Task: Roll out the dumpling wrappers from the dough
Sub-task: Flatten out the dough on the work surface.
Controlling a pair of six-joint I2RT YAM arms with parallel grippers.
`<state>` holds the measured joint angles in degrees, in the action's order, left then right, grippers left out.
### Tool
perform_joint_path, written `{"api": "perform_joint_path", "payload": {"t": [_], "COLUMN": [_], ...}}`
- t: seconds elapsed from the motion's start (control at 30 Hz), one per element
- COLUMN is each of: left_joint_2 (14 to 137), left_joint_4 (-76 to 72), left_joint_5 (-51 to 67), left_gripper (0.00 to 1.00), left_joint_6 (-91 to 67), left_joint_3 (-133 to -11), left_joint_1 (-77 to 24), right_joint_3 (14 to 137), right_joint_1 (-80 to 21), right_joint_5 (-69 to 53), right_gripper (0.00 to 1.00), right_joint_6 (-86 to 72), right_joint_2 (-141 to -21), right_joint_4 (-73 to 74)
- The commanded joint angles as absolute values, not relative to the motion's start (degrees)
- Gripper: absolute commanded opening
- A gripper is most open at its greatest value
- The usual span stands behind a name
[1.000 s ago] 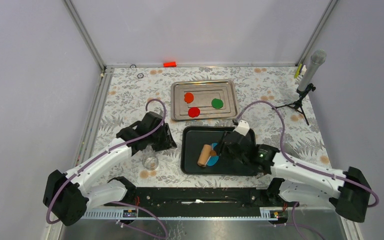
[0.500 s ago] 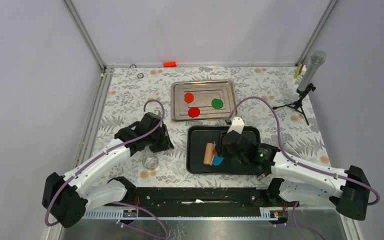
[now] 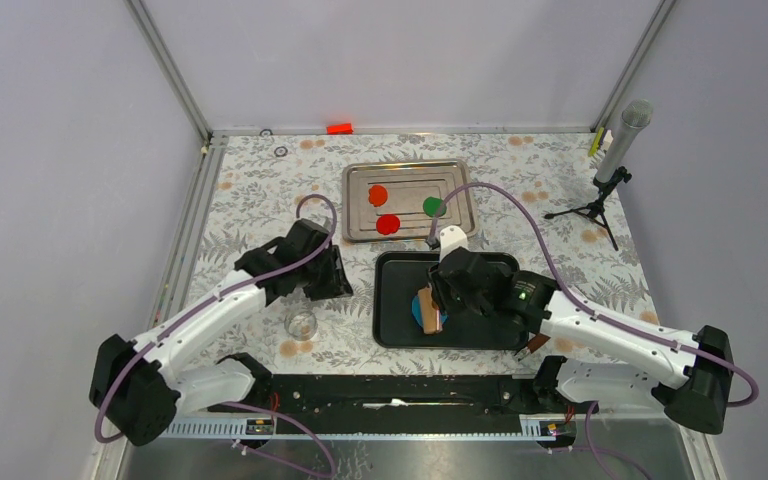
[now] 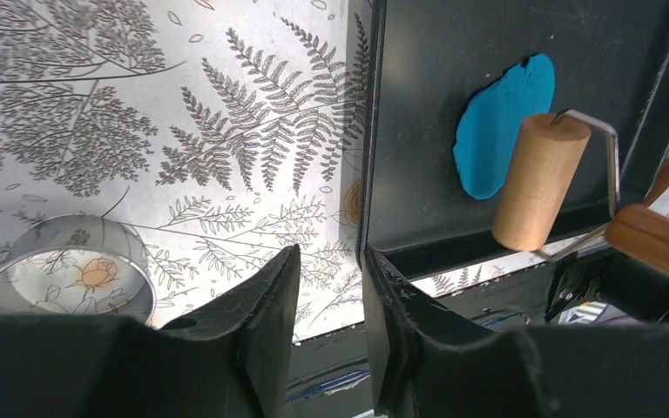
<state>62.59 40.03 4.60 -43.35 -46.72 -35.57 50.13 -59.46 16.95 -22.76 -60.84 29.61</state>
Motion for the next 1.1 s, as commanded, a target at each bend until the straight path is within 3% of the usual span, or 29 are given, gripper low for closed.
{"api": "perform_joint_path", "payload": {"t": [0.0,0.3,0.67,0.87,1.07], "left_joint_2": [65.74,72.06,72.70,69.35,67.94], "left_joint_4": [34.69,26.38,24.08,23.70,24.68], "left_joint_5": [9.09,12.54,13.15,10.89,11.74], "left_gripper": [0.37,0.43,0.41,0.37,0.37], "left_joint_6": [-42.09,-44.69,-45.24,-46.22,-45.45], "left_joint_3": [-44.93,-40.28,-37.99,-35.93,-36.09], "left_joint_1": [-36.92,-38.67,-39.72,-39.73,-39.76], "right_joint_3": [52.53,48.40,53.16,57.60,59.64], "right_joint_1": [-59.38,-59.28,-59.24,-59.24,-59.27], "right_joint_5": [20.32,12.29,1.71,4.55,0.74], "right_gripper": [0.00,0.00,0.00,0.00,0.00], "right_joint_6": [-13.84,-6.07,-6.38,-6.00,-6.55], "right_joint_2": [-61.83,-62.36,-76.03,-81.71,-72.73], "right_joint_4": [29.79,23.06,28.73,31.70,31.84]}}
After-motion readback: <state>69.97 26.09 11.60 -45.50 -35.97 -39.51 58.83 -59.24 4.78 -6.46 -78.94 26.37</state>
